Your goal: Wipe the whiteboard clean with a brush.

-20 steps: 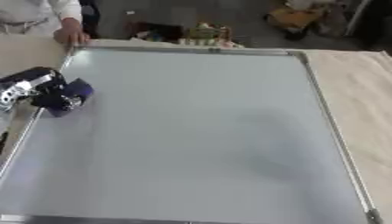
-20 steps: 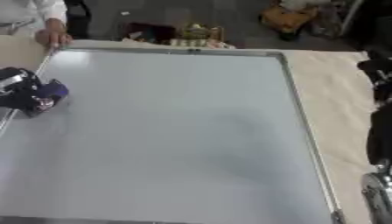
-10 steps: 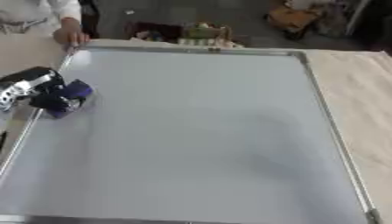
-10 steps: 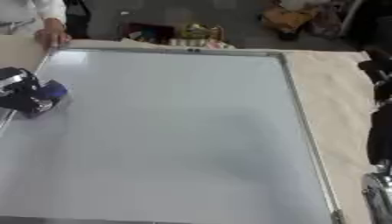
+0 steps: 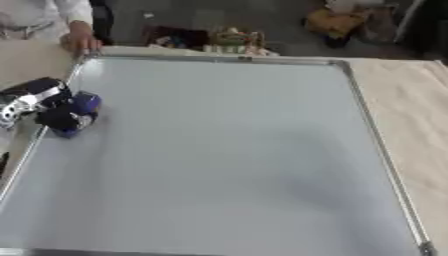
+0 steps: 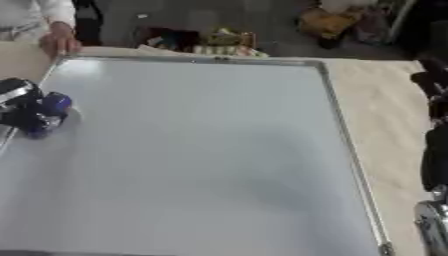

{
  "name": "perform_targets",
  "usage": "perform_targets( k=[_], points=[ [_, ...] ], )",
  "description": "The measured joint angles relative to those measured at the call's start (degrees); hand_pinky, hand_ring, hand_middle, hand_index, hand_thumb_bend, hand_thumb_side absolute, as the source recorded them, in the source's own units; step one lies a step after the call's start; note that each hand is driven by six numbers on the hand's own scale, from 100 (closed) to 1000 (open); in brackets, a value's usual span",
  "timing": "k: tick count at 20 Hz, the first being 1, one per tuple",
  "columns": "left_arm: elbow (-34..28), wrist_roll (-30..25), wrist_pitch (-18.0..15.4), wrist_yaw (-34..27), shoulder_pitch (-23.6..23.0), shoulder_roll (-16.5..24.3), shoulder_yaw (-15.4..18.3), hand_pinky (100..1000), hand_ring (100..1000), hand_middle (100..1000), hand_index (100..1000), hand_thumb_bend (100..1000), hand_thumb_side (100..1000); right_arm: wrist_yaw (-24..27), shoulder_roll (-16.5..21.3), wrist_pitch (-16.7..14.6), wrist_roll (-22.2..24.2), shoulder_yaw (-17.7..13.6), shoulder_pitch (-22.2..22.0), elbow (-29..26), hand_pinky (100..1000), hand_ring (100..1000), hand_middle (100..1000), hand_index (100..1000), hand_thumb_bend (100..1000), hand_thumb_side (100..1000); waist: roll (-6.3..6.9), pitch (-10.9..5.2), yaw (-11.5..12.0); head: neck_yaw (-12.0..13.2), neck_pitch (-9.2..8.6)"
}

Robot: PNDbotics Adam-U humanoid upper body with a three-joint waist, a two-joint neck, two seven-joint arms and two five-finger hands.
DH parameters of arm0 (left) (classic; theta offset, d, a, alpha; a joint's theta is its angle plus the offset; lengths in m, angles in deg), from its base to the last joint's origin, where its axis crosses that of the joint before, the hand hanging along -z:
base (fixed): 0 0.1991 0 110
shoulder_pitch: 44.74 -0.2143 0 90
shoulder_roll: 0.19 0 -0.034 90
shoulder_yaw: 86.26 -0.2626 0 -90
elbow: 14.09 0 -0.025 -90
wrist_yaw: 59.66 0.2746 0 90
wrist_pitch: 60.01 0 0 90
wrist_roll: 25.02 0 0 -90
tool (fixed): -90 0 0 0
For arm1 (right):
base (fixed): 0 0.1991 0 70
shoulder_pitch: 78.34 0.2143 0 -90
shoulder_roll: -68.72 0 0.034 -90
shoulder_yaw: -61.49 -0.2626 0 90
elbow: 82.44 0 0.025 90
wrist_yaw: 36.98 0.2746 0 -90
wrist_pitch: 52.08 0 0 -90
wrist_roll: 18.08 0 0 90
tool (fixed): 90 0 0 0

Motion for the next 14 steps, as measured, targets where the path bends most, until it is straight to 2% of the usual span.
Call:
perform_targets(
  k=[8,14],
  points=[
    [0.2,0.8,-0.4,0.3,0.0,0.0,0.0,589,556,332,131,253,442,0.0,0.0,0.0,0.0,0.0,0.0,0.0,925,911,574,869,239,867,-0.02,0.04,-0.1,0.0,-0.01],
    [0.3,1.5,-0.6,0.8,0.0,0.0,0.0,577,524,299,136,237,427,0.0,0.0,0.0,0.0,0.0,0.0,0.0,925,911,573,869,238,863,0.01,0.04,-0.2,0.0,-0.01]
  ],
)
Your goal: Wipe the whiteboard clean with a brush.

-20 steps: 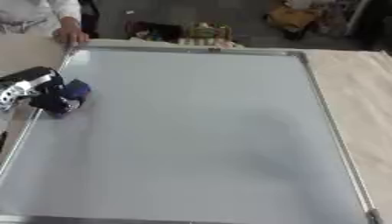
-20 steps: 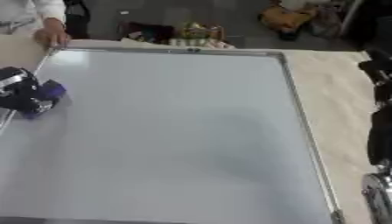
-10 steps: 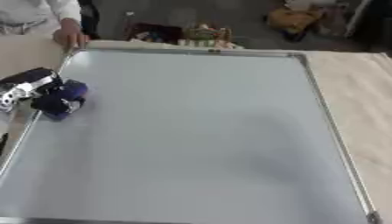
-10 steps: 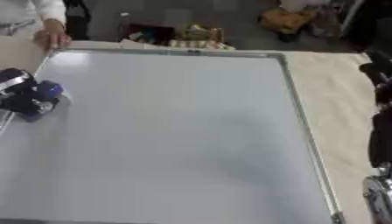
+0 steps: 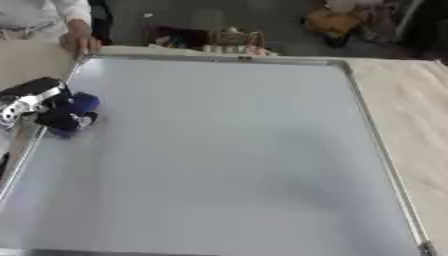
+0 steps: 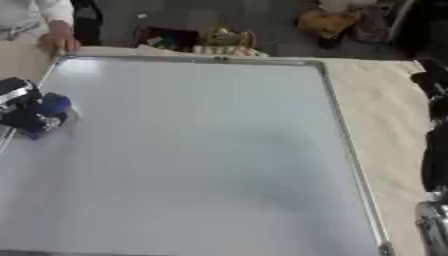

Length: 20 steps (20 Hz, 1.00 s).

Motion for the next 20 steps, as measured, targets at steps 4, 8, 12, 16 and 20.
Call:
perform_targets(
  k=[4,8,12,16,20],
  points=[
    [0.0,0.3,-0.2,0.6,0.1,-0.4,0.0,567,501,276,138,227,409,0.0,0.0,0.0,0.0,0.0,0.0,0.0,925,911,573,870,237,862,0.02,0.0,0.0,0.0,0.0],
    [0.4,0.5,-0.2,0.9,0.2,-1.4,0.0,559,491,265,141,222,408,0.0,0.0,0.1,0.1,0.0,0.0,0.0,925,910,573,869,236,860,0.04,0.01,-0.3,0.2,0.0],
    [0.4,0.4,-0.3,0.8,0.2,-1.5,0.0,554,475,242,144,215,409,0.0,-0.1,0.2,0.2,0.0,0.0,0.0,925,911,572,869,235,857,0.06,0.01,-0.3,0.3,0.0],
    [0.4,0.0,-0.6,0.4,0.2,-1.6,-0.1,551,462,231,144,212,398,0.0,-0.3,0.2,0.2,0.0,0.0,0.0,925,910,572,869,235,856,0.08,0.01,-0.3,0.3,0.0],
    [0.4,-0.4,-0.9,0.4,0.1,-1.7,-0.1,544,449,214,144,204,385,0.0,-0.3,0.2,0.2,0.0,0.0,0.0,925,910,572,869,234,851,0.08,0.01,-0.2,0.3,0.01]
  ],
)
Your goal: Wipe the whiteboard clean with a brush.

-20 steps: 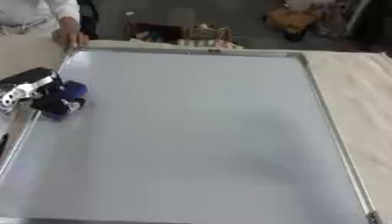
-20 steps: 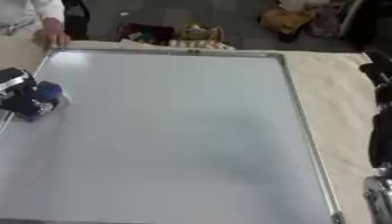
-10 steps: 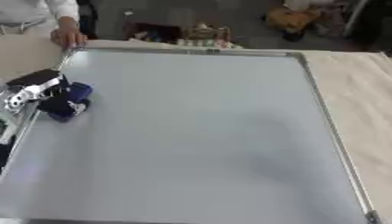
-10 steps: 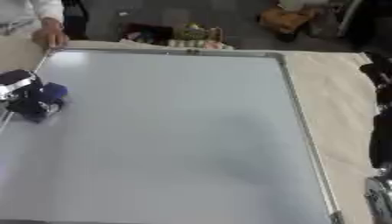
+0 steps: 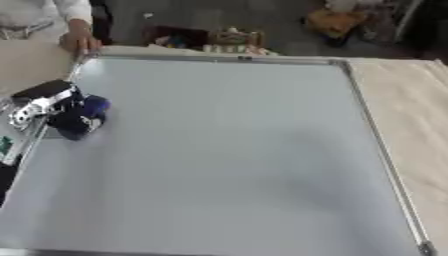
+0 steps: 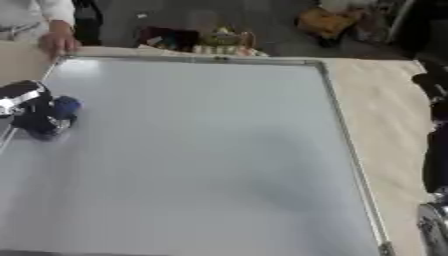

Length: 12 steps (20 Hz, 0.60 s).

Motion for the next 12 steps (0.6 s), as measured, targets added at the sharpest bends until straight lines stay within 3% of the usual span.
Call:
perform_targets(
  k=[12],
  points=[
    [0.0,-0.6,-0.6,0.1,0.0,-0.4,-0.3,525,404,180,130,214,393,0.1,0.0,-0.1,-0.1,0.0,0.3,0.0,925,909,571,868,230,845,0.0,-0.01,0.0,0.2,0.01]
  ],
)
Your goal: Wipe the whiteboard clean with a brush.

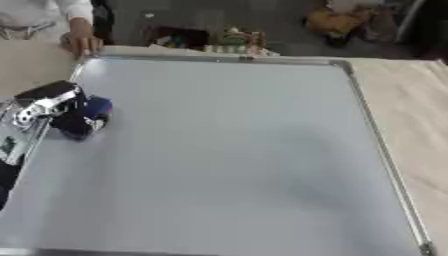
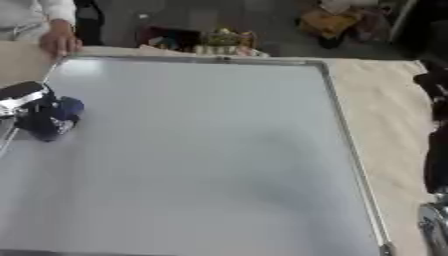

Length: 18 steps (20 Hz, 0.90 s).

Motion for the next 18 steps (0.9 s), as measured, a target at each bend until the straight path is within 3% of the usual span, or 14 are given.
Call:
perform_targets(
  k=[18],
  points=[
    [-0.8,-0.8,-1.9,0.2,0.3,-2.2,-1.8,512,390,171,133,219,410,0.4,0.0,0.2,-0.3,0.0,0.2,0.0,924,909,571,868,230,840,0.24,-0.17,-0.3,0.3,0.0]
  ],
)
